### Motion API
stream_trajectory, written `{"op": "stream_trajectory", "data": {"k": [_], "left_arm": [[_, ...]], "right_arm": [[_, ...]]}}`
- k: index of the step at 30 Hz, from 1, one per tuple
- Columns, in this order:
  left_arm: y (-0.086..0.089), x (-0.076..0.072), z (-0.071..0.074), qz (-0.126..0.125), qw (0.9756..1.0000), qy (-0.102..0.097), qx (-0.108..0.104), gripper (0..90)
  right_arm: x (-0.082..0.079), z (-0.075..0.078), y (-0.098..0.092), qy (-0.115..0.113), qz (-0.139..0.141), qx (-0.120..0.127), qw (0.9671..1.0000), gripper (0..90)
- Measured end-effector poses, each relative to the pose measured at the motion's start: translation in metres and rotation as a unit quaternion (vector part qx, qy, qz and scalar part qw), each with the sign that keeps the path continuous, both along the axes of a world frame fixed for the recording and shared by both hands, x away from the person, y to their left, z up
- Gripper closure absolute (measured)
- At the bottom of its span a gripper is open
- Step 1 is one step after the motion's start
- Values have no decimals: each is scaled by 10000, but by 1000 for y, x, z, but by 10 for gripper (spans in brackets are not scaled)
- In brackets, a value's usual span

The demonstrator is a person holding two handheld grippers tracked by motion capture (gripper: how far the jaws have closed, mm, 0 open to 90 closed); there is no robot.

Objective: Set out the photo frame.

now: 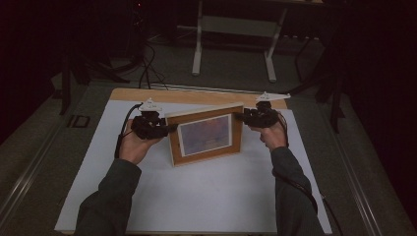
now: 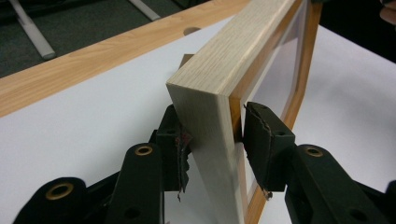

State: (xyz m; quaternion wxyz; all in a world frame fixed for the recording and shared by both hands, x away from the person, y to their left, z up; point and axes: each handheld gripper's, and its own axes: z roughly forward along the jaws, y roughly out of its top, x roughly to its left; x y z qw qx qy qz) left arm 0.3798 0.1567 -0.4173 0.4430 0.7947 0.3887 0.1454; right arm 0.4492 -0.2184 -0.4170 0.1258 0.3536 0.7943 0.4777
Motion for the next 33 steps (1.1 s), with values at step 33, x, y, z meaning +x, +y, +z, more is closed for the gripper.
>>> {"op": "stream_trajectory", "data": {"k": [33], "left_arm": [[-4, 25, -5, 29, 9989, 9, -462, 604]], "right_arm": [[-21, -1, -7, 14, -588, 77, 9982, 616]]}}
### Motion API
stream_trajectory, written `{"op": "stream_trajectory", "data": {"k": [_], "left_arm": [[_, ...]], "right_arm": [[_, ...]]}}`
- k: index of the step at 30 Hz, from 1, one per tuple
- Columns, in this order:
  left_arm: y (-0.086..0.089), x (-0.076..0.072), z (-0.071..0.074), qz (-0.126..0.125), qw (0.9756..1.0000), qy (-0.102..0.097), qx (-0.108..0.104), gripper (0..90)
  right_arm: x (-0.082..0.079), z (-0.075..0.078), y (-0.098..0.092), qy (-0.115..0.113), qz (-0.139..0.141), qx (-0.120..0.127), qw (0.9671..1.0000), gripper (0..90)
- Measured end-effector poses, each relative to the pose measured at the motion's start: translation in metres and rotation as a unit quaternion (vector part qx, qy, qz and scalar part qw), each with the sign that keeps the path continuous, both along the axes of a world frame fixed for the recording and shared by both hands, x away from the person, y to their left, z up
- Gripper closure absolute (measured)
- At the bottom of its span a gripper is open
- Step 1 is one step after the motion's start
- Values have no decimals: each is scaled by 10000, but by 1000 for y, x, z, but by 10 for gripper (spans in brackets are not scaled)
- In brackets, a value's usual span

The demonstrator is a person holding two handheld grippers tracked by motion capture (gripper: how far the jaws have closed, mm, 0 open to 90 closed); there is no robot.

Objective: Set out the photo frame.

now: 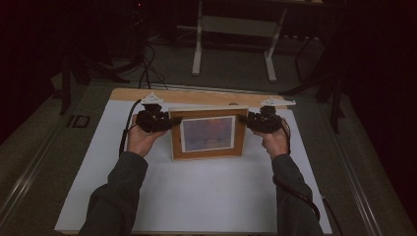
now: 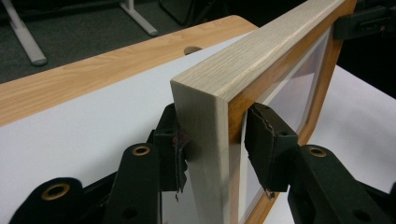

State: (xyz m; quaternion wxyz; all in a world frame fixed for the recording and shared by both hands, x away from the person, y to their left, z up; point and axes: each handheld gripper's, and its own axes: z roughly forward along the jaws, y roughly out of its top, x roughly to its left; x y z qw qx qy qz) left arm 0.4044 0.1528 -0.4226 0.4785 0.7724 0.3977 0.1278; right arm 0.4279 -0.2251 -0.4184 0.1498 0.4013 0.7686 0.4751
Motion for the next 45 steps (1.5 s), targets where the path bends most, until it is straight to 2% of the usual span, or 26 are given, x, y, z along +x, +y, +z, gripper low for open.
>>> {"op": "stream_trajectory", "data": {"k": [21, 31, 41, 45], "left_arm": [[1, 7, -5, -65, 9995, 162, -271, 586], [2, 5, -4, -65, 9993, 226, -282, 583], [7, -3, -2, -39, 9993, 230, -285, 582], [9, -4, -2, -39, 9990, 313, -301, 582]], "right_arm": [[-19, 0, 4, 141, -493, 13, 9987, 617], [-26, 2, 3, 218, -464, 33, 9987, 619], [-31, 3, 6, 222, -382, 29, 9990, 620], [-33, 3, 9, 244, -359, 6, 9991, 620]]}}
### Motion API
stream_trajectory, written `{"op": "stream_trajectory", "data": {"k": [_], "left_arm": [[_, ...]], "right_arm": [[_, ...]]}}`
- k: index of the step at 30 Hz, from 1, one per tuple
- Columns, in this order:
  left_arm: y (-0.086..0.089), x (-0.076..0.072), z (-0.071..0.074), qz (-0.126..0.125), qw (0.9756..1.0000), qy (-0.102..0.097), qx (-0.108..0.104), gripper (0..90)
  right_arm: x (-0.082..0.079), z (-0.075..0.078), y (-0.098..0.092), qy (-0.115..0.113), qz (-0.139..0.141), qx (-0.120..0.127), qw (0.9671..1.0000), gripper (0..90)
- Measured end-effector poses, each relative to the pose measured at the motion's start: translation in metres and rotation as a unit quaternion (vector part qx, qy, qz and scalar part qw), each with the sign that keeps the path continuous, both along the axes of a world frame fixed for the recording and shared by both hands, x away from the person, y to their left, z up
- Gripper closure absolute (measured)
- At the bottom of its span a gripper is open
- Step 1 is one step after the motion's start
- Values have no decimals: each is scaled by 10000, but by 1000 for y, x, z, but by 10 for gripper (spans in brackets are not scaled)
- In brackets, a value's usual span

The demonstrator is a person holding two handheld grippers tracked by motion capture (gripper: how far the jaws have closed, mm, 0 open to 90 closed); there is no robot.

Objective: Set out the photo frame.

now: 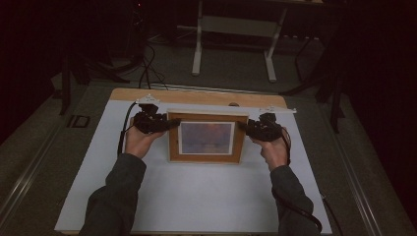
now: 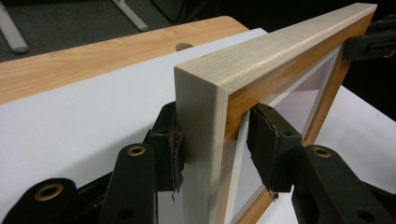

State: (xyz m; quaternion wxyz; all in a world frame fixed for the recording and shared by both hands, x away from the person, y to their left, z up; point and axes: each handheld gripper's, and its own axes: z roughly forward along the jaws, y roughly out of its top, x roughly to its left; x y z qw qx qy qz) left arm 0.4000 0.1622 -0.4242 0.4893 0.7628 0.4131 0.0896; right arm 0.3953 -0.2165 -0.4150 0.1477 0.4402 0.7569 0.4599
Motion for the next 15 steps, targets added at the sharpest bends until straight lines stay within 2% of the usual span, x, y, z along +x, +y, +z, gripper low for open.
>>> {"op": "stream_trajectory", "data": {"k": [4, 8, 15], "left_arm": [[3, 0, 0, -28, 10000, 92, -22, 583], [5, 1, 0, -54, 9997, 213, -137, 588], [8, 1, 0, -91, 9992, 338, -176, 595]], "right_arm": [[-1, 1, 2, 36, 24, -12, 10000, 621], [-1, 2, 3, 74, 29, -24, 10000, 620], [-2, 3, 4, 139, 21, -54, 9999, 621]]}}
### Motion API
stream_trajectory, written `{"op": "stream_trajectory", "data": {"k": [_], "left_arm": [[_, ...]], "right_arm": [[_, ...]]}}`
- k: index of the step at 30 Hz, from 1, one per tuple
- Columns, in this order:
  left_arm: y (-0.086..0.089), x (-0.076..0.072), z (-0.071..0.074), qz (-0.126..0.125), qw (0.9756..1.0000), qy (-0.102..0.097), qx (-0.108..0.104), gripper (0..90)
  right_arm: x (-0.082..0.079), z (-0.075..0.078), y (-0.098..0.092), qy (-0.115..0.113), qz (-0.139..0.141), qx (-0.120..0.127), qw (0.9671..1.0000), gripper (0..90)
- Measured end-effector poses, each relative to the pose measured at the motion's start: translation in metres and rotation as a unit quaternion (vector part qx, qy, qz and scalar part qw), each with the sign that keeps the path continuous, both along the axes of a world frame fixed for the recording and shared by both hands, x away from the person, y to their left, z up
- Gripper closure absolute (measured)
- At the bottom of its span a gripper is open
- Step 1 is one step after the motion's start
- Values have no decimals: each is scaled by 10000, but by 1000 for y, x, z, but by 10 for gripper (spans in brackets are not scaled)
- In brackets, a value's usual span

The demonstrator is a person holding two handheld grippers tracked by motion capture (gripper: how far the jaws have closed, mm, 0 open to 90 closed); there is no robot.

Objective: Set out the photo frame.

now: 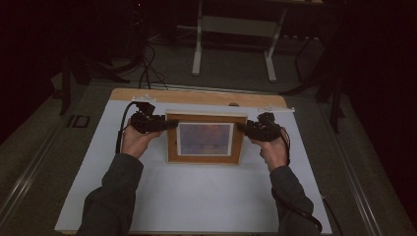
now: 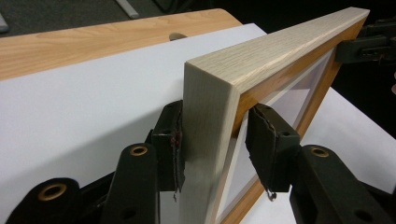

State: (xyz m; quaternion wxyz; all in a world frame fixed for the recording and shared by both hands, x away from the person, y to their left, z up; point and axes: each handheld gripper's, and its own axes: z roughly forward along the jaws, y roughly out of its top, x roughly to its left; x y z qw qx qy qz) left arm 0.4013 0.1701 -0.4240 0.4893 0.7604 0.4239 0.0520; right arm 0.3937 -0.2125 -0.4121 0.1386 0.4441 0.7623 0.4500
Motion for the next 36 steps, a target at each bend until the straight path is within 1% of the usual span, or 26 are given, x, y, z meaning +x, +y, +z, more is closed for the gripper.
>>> {"op": "stream_trajectory", "data": {"k": [7, 13, 17, 20, 23, 27, 30, 36], "left_arm": [[1, 0, 0, -15, 9999, 95, -29, 595], [2, -1, 0, 27, 9998, 162, -56, 594], [2, -2, -1, 32, 9998, 155, -94, 591], [2, -3, -1, 37, 9999, 103, -93, 586], [1, -3, -1, 64, 9999, 70, -50, 569], [0, -3, -2, 89, 9999, 64, 35, 506], [0, -5, -2, 116, 9999, 39, 107, 480], [-1, -9, -6, 140, 9997, 7, 213, 449]], "right_arm": [[-1, 2, 1, 101, 8, -15, 9999, 621], [1, 1, 0, 117, 61, 17, 9999, 621], [0, 0, 0, 93, 70, 34, 9999, 621], [0, 0, -1, 87, 82, 29, 9999, 620], [1, 0, -1, 57, 126, 21, 9999, 618], [1, 0, -1, 36, 133, 9, 9999, 608], [1, -1, -2, 45, 108, -1, 9999, 565], [2, -5, -4, 42, 42, 61, 10000, 501]]}}
